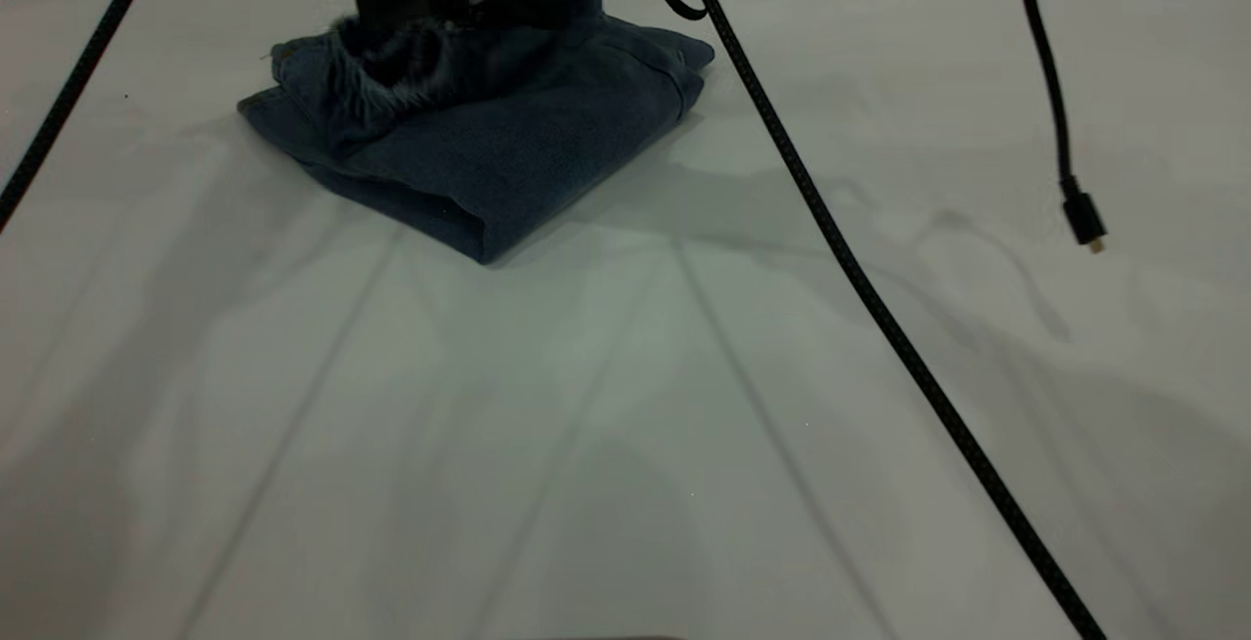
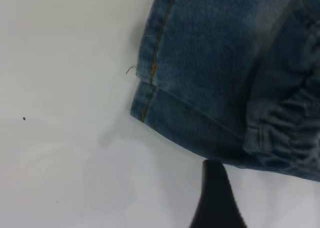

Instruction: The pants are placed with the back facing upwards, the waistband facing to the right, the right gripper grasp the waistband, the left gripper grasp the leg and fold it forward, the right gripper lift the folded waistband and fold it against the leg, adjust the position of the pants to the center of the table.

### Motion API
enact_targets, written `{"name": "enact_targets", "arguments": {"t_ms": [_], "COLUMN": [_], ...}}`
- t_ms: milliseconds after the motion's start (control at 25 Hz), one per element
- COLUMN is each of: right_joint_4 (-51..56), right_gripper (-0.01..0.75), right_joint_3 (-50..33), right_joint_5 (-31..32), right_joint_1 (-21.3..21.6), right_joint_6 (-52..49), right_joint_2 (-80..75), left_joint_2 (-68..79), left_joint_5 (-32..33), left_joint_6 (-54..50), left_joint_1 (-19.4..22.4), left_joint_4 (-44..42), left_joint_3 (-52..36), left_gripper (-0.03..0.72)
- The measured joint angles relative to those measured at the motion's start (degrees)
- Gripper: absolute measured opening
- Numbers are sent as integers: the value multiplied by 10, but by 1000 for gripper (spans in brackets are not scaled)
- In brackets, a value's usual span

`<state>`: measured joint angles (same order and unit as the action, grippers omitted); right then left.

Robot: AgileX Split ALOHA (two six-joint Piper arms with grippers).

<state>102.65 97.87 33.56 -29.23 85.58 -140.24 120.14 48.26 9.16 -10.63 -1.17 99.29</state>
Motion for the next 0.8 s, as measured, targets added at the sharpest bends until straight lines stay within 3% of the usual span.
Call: {"name": "enact_targets", "arguments": {"t_ms": [80, 160, 320, 520, 800], "right_joint_4": [0, -17, -104, -297, -477], "right_gripper": [626, 662, 639, 590, 585], "right_joint_3": [1, 1, 1, 1, 1], "right_joint_5": [2, 3, 5, 25, 97], "right_joint_1": [4, 14, 49, 102, 164], "right_joint_6": [-12, -32, -108, -268, -428], "right_joint_2": [1, 3, 23, 59, 106], "left_joint_2": [0, 0, 0, 0, 21], "left_joint_5": [2, 6, 16, 22, 25], "left_joint_6": [0, -1, -1, 21, 166], "left_joint_1": [0, -1, -18, -65, -113], "left_joint_4": [1, 2, 2, 3, 3], "left_joint_3": [0, 0, 0, 0, 1], "left_gripper": [455, 455, 455, 455, 455]}}
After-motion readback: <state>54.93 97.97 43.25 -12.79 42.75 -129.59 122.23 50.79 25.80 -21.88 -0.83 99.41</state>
